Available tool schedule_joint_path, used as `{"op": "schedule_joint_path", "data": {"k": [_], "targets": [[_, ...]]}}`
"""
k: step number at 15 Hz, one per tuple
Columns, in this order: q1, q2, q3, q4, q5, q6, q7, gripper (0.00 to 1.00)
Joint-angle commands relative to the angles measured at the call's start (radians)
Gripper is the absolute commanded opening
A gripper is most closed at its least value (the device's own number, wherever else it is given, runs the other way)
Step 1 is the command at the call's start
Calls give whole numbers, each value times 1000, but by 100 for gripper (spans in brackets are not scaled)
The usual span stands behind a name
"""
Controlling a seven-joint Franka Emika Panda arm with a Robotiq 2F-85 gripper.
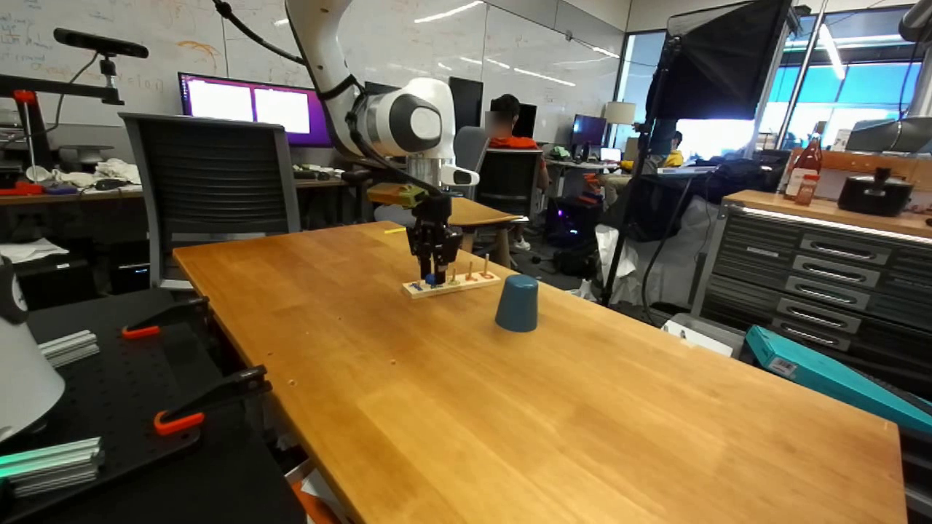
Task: Pick up the blue object from the wooden holder and put it on the table
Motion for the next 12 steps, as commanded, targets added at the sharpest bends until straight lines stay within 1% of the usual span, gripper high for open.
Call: {"op": "schedule_joint_path", "data": {"k": [1,3,5,6,7,9,10,11,12], "targets": [[40,-3,-32,-120,-34,68,87,18],[50,-4,-41,-144,-39,87,112,18],[55,5,-44,-157,-33,82,121,18],[59,-8,-47,-160,-34,85,125,51],[57,-6,-48,-156,-31,82,125,69],[54,-26,-43,-153,-27,67,112,82],[52,-41,-34,-152,-24,55,97,91],[43,-53,-29,-132,-22,29,74,98],[22,-70,-21,-78,-14,-31,28,100]]}}
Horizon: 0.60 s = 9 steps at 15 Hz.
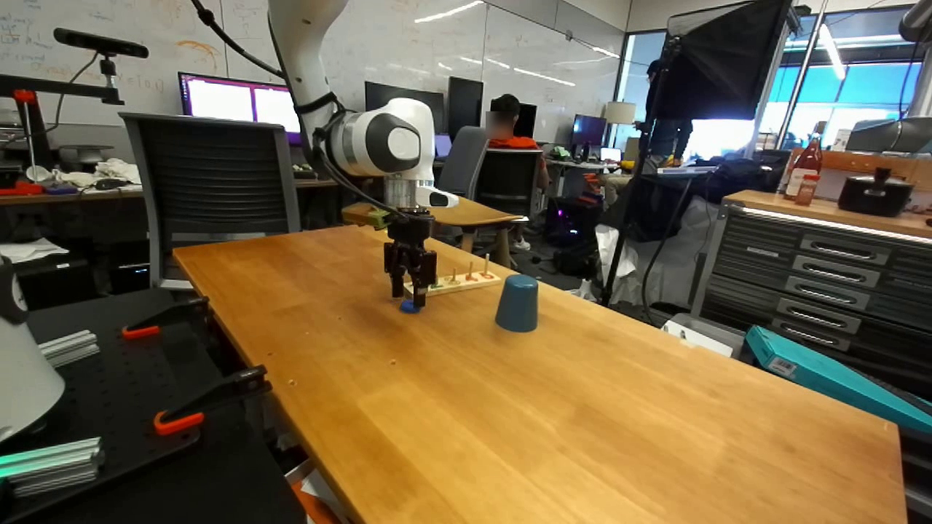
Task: Pick up the blue object from the wooden holder and put it on the table
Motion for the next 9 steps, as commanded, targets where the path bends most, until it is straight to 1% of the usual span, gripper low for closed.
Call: {"op": "schedule_joint_path", "data": {"k": [1,6,9], "targets": [[-15,-88,13,59,5,-113,-80,100],[-51,-246,78,146,40,-355,-223,100],[-76,-323,100,193,67,-477,-283,100]]}}
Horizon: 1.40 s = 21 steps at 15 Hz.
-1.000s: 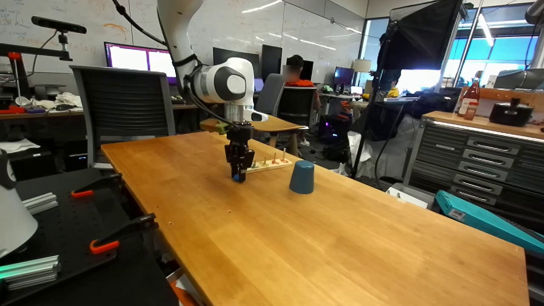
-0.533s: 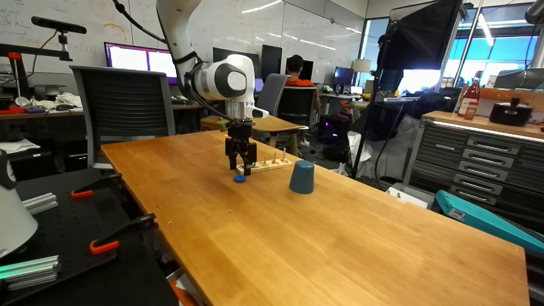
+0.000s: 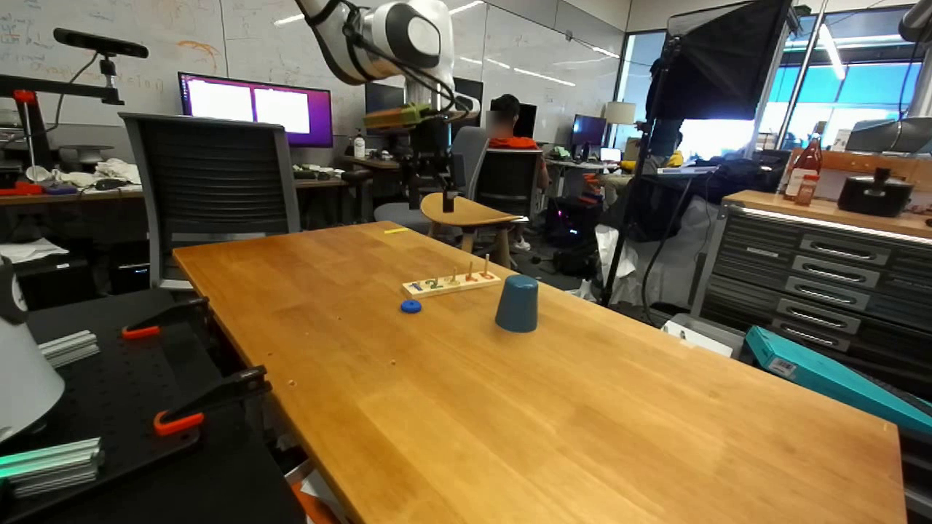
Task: Pick up the blue object from the wooden holder and put it on the table
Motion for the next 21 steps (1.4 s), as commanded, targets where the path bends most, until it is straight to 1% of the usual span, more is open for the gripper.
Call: {"op": "schedule_joint_path", "data": {"k": [1,4,6,8,9,11,15,17,21], "targets": [[-51,-105,37,40,43,-145,-96,100],[-86,-162,28,53,47,-206,-131,100],[-114,-187,16,44,41,-211,-145,100],[-141,-195,7,25,27,-179,-148,100],[-131,-170,22,45,19,-185,-121,100],[-149,-171,14,41,19,-185,-130,100],[-150,-171,16,40,19,-185,-132,100],[-149,-131,14,53,2,-143,-100,100],[-190,-1,-18,131,62,-13,-72,100]]}}
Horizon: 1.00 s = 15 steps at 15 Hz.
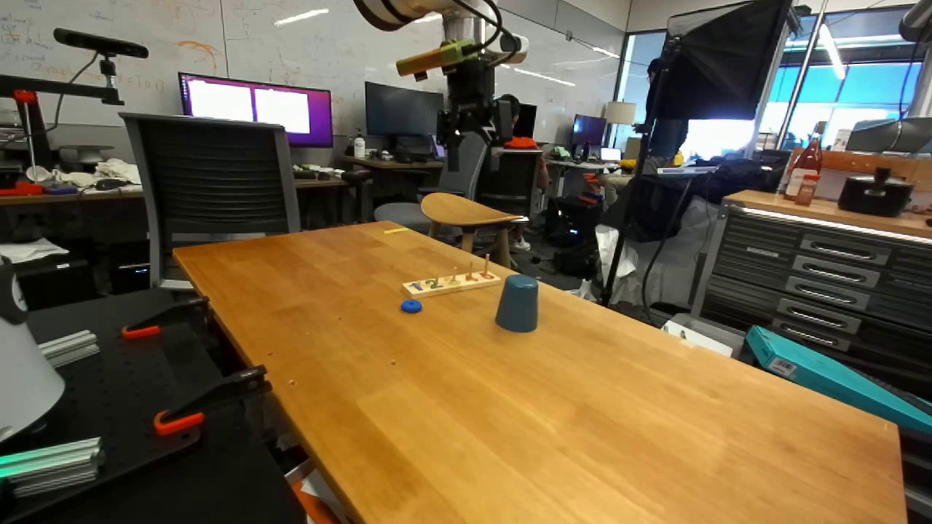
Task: Pick up the blue object from the wooden holder and put it on the table
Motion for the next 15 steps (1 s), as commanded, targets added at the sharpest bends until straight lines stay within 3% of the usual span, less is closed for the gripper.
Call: {"op": "schedule_joint_path", "data": {"k": [1,9,15], "targets": [[-45,133,-21,104,61,76,37,100],[-109,378,-66,378,108,4,87,100],[-112,454,-95,360,88,11,142,100]]}}
